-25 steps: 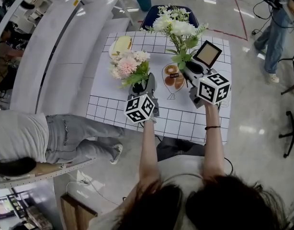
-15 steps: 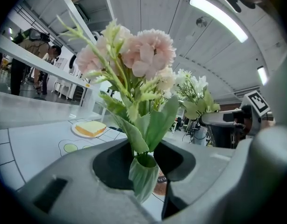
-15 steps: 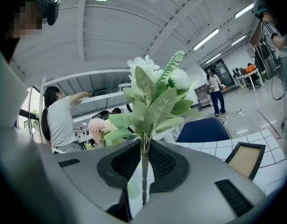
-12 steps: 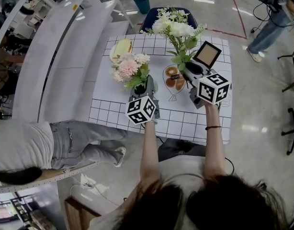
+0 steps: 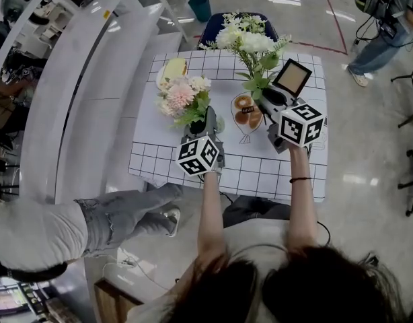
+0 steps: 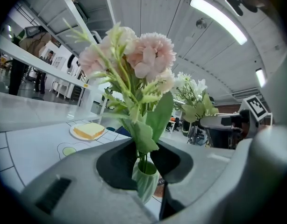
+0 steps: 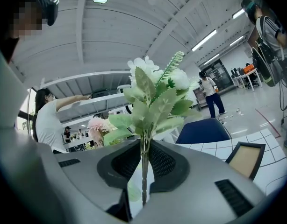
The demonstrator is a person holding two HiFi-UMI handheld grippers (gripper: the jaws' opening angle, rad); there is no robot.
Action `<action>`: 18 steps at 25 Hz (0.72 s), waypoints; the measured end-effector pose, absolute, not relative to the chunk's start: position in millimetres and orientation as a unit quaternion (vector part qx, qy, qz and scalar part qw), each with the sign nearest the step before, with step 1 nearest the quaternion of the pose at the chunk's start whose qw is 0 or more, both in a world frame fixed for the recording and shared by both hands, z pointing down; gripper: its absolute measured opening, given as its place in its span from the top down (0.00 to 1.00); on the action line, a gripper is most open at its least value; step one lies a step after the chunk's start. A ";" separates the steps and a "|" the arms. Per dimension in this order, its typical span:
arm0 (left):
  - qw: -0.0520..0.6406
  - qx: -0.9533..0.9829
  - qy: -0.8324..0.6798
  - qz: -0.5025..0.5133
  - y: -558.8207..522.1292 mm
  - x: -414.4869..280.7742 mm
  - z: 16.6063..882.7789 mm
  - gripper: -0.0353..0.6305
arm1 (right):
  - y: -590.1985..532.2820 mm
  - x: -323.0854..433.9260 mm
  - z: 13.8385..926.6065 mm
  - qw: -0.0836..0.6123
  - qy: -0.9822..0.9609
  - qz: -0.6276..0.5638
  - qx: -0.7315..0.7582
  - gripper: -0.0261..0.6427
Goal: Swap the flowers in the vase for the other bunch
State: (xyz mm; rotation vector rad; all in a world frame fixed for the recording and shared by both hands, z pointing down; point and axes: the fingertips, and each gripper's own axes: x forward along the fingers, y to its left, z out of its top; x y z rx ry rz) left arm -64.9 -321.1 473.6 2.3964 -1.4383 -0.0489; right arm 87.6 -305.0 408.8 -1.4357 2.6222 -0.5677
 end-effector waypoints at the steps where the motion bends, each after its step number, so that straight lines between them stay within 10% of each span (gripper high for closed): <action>1: 0.172 0.845 -0.506 -0.018 -321.5 -65.1 471.9 0.81 | -305.3 87.7 408.0 0.050 0.860 -0.186 -0.472 0.89; 18: 0.160 0.857 -0.490 -0.034 -323.2 -65.1 439.9 0.82 | -302.5 87.1 398.5 0.065 0.857 -0.182 -0.477 0.89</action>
